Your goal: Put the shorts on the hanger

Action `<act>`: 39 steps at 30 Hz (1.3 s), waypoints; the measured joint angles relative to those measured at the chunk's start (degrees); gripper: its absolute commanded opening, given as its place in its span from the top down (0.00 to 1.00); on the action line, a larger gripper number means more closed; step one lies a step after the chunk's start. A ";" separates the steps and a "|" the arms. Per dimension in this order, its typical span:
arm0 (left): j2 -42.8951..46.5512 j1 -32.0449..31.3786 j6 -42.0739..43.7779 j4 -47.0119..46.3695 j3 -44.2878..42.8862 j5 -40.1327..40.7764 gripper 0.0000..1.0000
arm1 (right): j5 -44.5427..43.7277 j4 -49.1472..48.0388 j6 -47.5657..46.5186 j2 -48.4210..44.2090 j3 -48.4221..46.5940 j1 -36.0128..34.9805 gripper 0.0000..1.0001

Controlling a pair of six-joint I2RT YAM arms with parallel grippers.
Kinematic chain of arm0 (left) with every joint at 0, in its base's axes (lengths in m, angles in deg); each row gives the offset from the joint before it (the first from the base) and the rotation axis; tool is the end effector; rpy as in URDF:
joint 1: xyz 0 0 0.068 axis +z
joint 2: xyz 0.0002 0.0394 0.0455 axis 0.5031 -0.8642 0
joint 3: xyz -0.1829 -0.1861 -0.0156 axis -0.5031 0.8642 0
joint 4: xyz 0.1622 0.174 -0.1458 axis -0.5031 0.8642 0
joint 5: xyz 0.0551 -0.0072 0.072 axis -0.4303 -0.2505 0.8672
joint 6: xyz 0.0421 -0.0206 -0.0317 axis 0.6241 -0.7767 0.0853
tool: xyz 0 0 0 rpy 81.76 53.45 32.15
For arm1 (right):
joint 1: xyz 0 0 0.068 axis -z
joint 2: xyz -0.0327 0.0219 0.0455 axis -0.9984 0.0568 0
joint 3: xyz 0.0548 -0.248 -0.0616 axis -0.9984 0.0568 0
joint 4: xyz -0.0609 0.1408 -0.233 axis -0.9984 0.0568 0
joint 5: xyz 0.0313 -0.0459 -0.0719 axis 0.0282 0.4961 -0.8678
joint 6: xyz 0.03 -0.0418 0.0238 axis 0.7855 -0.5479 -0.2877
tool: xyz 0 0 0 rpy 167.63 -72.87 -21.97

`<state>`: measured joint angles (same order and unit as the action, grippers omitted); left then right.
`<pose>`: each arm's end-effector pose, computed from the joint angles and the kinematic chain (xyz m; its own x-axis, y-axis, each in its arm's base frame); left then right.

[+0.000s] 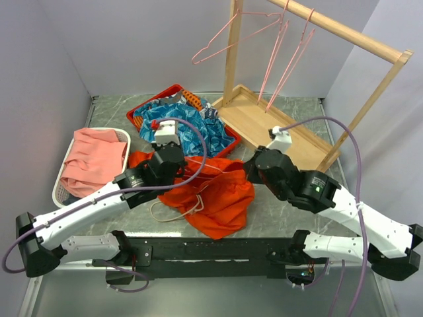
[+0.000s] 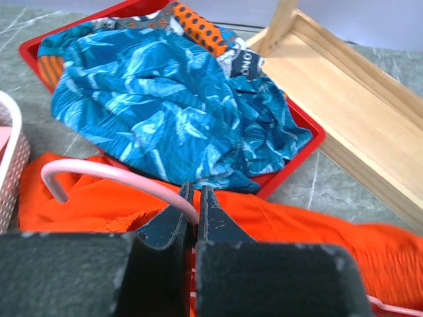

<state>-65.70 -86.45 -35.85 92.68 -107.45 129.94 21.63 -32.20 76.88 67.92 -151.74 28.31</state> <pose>0.1707 -0.2011 0.3436 -0.2429 -0.2011 -0.9490 0.0256 0.9766 -0.2135 0.1262 0.1643 0.3679 -0.5528 0.2924 -0.7804 -0.1011 0.9060 0.4110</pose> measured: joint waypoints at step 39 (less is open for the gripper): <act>-13.73 -19.61 16.39 17.66 -32.00 -5.20 0.99 | 31.67 6.03 -31.28 -3.89 -8.44 -2.71 0.18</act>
<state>-79.43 -106.06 -19.46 110.34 -139.45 124.73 53.30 -26.17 45.60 64.03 -160.18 25.60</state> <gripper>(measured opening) 0.053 0.802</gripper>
